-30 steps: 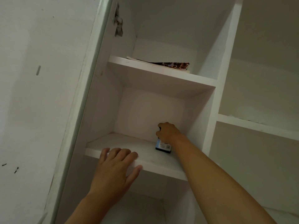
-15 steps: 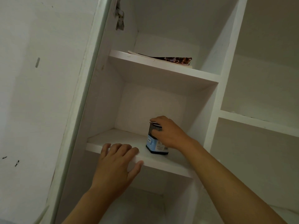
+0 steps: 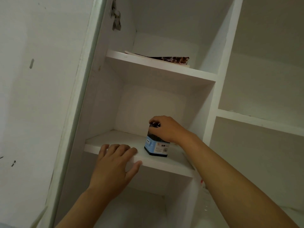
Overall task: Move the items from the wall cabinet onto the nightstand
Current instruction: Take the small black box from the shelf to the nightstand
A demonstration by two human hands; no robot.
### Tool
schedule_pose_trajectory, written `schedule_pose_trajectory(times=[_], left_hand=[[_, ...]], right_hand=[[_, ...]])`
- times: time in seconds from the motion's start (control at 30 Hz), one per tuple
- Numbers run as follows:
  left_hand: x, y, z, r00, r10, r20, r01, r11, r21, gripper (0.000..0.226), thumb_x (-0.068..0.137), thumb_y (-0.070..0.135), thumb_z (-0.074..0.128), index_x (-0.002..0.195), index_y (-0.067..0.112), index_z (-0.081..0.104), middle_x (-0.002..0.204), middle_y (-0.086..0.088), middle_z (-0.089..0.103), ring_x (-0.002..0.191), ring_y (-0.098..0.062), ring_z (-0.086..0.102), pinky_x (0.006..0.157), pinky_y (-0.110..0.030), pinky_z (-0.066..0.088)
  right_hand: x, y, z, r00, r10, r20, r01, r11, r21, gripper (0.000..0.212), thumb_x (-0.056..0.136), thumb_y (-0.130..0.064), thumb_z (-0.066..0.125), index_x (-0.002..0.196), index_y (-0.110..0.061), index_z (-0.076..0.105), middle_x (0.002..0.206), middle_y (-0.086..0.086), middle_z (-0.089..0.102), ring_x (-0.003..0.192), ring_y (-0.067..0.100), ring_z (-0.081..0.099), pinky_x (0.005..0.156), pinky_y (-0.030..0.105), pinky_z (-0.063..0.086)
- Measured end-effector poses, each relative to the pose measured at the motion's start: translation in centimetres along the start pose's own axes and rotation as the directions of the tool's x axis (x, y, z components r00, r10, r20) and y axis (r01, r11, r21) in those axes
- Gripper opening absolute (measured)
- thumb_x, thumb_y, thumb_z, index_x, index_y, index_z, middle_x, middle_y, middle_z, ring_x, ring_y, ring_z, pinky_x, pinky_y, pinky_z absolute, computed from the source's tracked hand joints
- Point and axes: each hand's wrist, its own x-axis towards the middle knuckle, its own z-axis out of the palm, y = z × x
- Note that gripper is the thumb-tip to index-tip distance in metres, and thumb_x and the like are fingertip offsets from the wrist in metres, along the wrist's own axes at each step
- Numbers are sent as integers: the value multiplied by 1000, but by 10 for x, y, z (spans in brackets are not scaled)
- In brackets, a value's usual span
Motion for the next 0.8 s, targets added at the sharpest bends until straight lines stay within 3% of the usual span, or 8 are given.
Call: schedule_pose_trajectory(times=[0.43,0.6,0.7,0.8], left_hand=[[-2,7,-8,1000,-20,15,20,1000,18,49,100,64,34,129,37,62,125,14,63,120,-15,53,114,-49,31],[-14,11,-14,999,-17,42,18,1000,-9,52,98,59,35,140,35,55,140,10,58,137,-18,45,122,-52,24],[-37,21,-21,999,-20,49,25,992,-120,57,98,56,38,149,33,46,158,7,42,152,-20,26,121,-51,29],[-75,33,-23,997,-29,70,42,982,-184,55,98,53,41,148,32,48,160,7,39,151,-18,28,120,-47,32]], right_hand=[[-106,-8,-33,967,-205,-151,210,978,17,41,97,-39,61,136,-28,60,120,-8,60,110,11,56,93,36,54],[-160,-7,-28,939,-270,-212,283,959,31,38,96,-37,65,133,-32,59,115,-17,55,110,4,50,88,26,48],[-193,-3,-10,928,-303,-218,314,949,19,39,94,-38,64,133,-30,59,116,-17,53,113,6,50,89,27,49],[-219,7,19,932,-315,-178,321,947,5,42,94,-42,59,135,-30,57,117,-16,51,113,5,48,88,29,51]])
